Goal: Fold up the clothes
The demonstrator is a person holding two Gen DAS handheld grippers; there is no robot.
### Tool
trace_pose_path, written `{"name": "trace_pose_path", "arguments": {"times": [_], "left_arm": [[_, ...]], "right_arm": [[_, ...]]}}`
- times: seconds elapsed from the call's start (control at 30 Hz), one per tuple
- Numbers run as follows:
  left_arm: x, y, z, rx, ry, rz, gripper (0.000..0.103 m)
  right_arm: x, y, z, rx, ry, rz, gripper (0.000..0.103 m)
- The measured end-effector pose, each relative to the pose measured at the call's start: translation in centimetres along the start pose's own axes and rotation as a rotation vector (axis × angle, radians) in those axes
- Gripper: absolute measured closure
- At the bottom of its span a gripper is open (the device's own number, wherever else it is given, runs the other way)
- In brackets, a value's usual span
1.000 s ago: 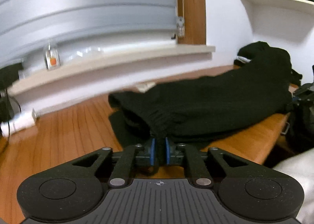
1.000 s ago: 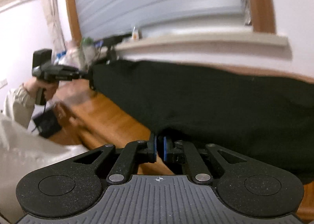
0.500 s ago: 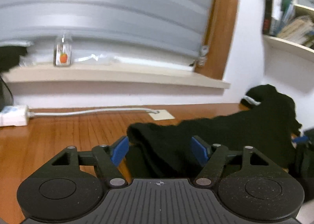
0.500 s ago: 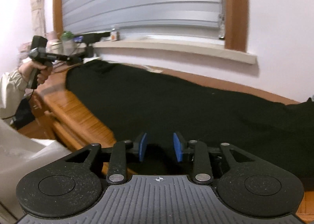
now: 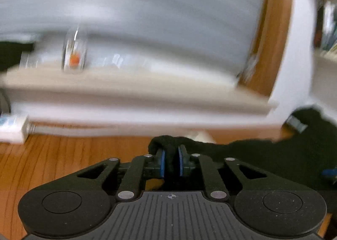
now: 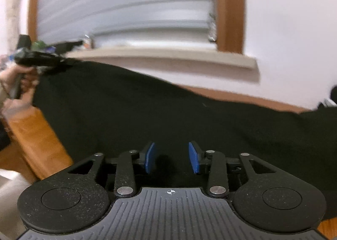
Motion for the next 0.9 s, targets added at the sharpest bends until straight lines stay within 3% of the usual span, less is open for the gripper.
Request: {"name": "trace_pose_path", "arguments": {"times": [0.07, 0.1, 0.2, 0.27, 0.37, 0.47, 0.63, 0.8, 0.87, 0.9], "left_arm": [[0.2, -0.5, -0.9, -0.017, 0.027, -0.016, 0.07], [-0.3, -0.7, -1.3, -0.027, 0.042, -0.003, 0.053], [-2.9, -1.8, -1.6, -0.015, 0.081, 0.029, 0.047], [-4.8, -3.0, -1.6, -0.004, 0.102, 0.051, 0.038], [-8.3, -6.0, -1.2, -0.011, 0.13, 0.099, 0.035], [-10.2, -9.2, 0.9, -0.004, 0.088, 0.111, 0.035], [-9.4, -11.2, 4.8, 0.114, 0.011, 0.046, 0.029], [-6.7, -10.2, 6.0, 0.156, 0.013, -0.005, 0.032], [-5.7, -10.2, 6.4, 0.179, 0.006, -0.039, 0.05], [-5.3, -10.3, 6.6, 0.193, 0.0, -0.055, 0.067]], "right_arm": [[0.8, -0.6, 0.4, 0.004, -0.023, -0.035, 0.066], [1.0, -0.7, 0.6, 0.012, -0.022, -0.042, 0.066], [1.2, -1.0, 1.1, 0.039, -0.008, -0.05, 0.062], [1.2, -1.0, 1.2, 0.045, -0.003, -0.049, 0.059], [1.2, -1.2, 1.3, 0.052, 0.0, -0.032, 0.056], [1.5, -1.0, 1.3, 0.061, -0.007, -0.011, 0.053], [1.9, -0.9, 1.3, 0.068, -0.011, 0.004, 0.05], [2.0, -0.8, 1.3, 0.065, -0.008, 0.006, 0.049], [2.0, -0.9, 1.4, 0.063, -0.004, 0.01, 0.049], [2.0, -0.9, 1.4, 0.061, -0.002, 0.011, 0.049]]}}
Point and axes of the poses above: each gripper's, at about its wrist camera, not at the fingertips, and x roughly the way its jaws point, z to its right, y to its top, the point moved 9 cm from there along x, roughly the way its jaws point, and after that the axes turned 13 degrees about -z, right-handed, at the moved point
